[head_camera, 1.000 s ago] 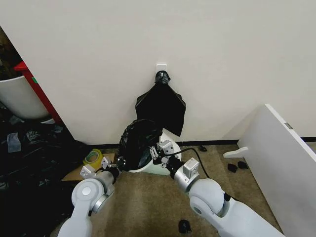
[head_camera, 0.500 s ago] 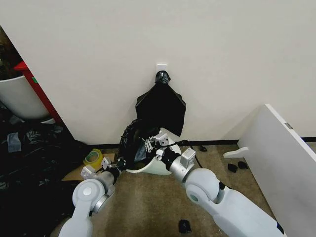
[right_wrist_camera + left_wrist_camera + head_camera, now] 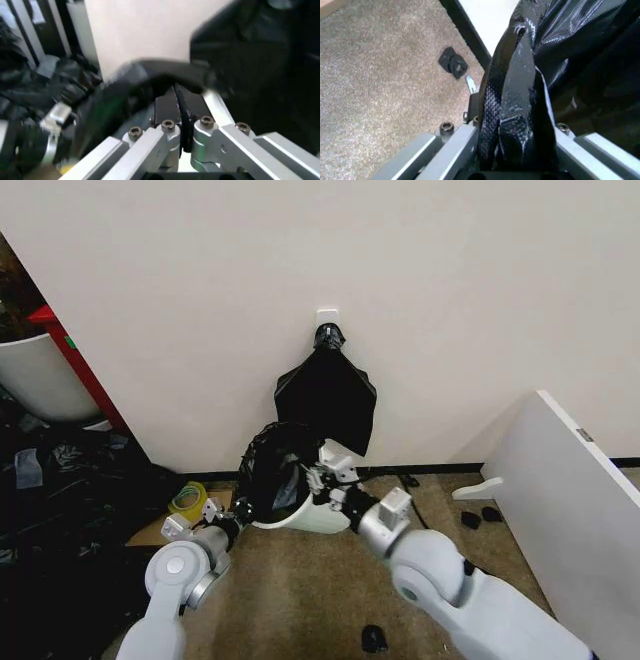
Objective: Place the garbage bag over the trash bin.
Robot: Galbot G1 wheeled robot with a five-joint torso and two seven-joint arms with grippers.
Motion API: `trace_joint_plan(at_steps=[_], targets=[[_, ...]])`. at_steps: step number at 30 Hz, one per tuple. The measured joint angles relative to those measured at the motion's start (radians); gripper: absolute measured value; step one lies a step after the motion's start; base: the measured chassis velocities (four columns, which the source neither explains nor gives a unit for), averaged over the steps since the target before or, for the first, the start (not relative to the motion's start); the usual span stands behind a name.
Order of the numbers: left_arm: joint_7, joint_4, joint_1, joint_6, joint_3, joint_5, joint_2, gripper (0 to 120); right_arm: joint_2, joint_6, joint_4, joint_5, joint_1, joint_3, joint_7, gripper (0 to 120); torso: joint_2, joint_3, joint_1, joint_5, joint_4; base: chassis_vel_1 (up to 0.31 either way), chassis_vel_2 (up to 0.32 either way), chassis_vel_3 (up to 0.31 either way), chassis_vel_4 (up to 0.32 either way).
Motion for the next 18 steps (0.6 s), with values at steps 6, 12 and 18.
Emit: trace_joint_plan(at_steps=[6,12,18], targets=[[0.0,-0.003,-0.007,-0.001,-0.003,-0.01,0.002,0,-0.013,-0.035,0.033,-0.006,-0.049,0.009,0.033,0,0.0,0.0,0.0,-0.0001,0.0,0.0,0.0,0.0,0.0],[0.0,-0.021,0.002,-0.002,-0.003,-0.012,0.008,0,0.027,-0.099,0.059,-0.022,-0.038,-0.073,0.098,11,0.0,0.0,0.0,-0.0003,0.0003,0.0,0.0,0.0,0.0],[0.0,-0.032,0.008,-0.003,-0.002,-0.01,0.004,0,0.069,-0.142,0.026,-0.106,0.012,-0.137,0.134,34,0.0,0.0,0.0,-0.0002,0.0002,0.0,0.0,0.0,0.0]])
